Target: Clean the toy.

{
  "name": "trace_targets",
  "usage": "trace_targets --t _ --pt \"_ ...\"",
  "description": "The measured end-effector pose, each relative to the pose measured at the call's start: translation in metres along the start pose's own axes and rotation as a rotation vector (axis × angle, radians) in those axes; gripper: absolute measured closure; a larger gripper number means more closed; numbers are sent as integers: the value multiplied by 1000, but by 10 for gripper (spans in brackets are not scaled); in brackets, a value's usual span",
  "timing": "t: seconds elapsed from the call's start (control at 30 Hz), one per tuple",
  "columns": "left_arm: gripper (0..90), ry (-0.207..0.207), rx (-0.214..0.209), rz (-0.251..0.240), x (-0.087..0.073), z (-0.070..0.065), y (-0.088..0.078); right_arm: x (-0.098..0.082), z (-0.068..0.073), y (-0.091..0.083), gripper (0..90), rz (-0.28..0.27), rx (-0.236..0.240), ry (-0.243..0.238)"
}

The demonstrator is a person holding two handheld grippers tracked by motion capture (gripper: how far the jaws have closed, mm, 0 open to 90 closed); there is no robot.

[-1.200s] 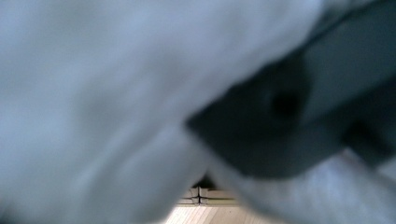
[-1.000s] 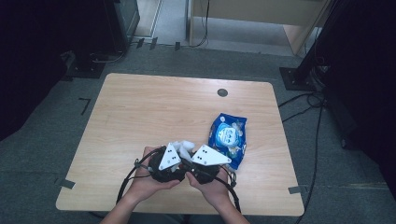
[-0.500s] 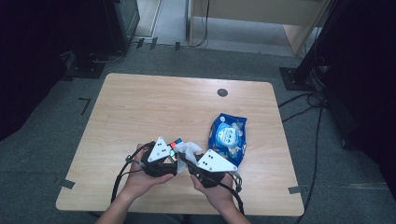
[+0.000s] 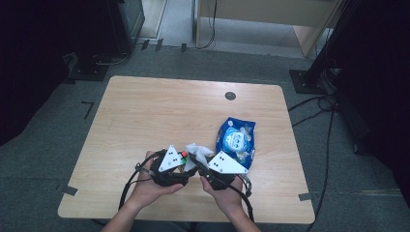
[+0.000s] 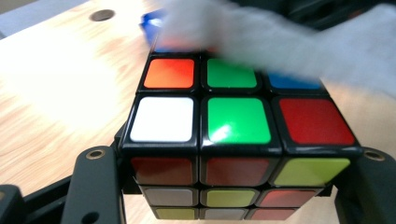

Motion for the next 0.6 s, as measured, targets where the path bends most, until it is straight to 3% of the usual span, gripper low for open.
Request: trace_targets --t 0.13,0.17,0.37,0.53,0.6 --pt "343 -52 4 -41 -3 17 -11 -5 -12 -5 872 29 -46 10" --pt "343 -64 29 -54 -4 24 -18 -9 -20 -5 873 40 -61 44" --pt "342 -111 68 -72 -11 40 -31 -27 -30 5 873 105 -83 77" --pt "342 -112 70 -72 -12 41 -31 -36 -34 11 874 133 -94 96" --pt "342 -107 72 -65 -12 41 -31 -37 -37 11 823 140 -107 107"
Point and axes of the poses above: each handheld gripper's, and its own axes: y roughly forward along the jaws, x roughly out of its top, z roughly to its left, the point moved 1 cm from there along y, roughly forward along the jaws, and after that the axes turned 4 degrees about -x, right-handed, at the moved point
